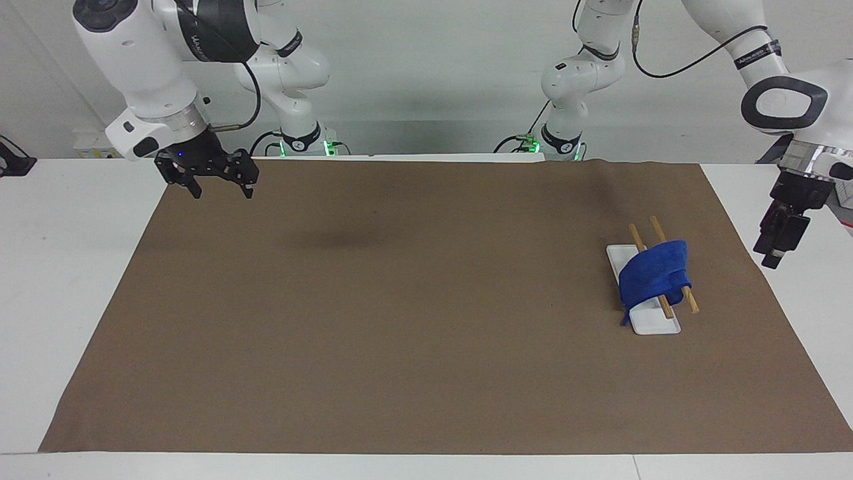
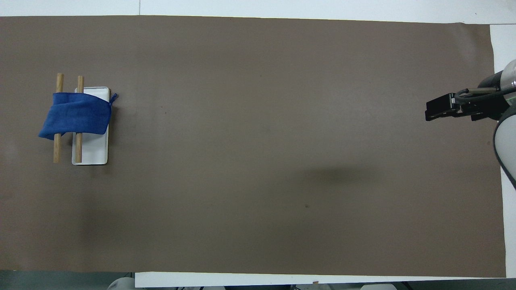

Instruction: Right arm passes towel to left arm to hang

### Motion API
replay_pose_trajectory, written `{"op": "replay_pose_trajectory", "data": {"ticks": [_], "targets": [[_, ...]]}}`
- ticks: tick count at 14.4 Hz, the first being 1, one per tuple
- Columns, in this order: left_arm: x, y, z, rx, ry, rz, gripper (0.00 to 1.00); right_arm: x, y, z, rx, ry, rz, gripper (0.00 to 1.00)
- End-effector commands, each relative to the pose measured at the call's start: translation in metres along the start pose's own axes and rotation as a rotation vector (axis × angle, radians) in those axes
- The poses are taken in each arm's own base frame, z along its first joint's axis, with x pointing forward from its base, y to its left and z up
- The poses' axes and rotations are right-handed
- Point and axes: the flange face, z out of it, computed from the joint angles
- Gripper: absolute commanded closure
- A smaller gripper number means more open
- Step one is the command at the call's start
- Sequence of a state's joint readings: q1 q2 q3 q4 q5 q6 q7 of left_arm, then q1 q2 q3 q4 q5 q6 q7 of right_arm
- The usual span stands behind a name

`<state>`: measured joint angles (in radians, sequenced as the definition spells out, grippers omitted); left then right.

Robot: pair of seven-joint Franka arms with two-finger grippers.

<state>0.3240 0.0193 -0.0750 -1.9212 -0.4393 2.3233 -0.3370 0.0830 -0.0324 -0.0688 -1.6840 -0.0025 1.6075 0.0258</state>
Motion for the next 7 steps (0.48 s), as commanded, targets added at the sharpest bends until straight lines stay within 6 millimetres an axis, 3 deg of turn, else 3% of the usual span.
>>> {"op": "replay_pose_trajectory", "data": {"ticks": [1, 3, 7], "targets": [[0.013, 0.027, -0.022, 0.126, -0.026, 0.073, 0.0, -0.007, 0.009, -0.001, 0.005, 0.004, -0.067, 0.0], [0.007, 0.04, -0.045, 0.306, -0.082, 0.19, 0.0, -0.008, 0.017, -0.001, 0.001, -0.004, -0.053, 0.0], [-0.076, 0.108, -0.058, 0.5, -0.186, 0.423, 0.0, -0.009, 0.026, 0.002, 0.001, -0.01, -0.037, 0.0]]}}
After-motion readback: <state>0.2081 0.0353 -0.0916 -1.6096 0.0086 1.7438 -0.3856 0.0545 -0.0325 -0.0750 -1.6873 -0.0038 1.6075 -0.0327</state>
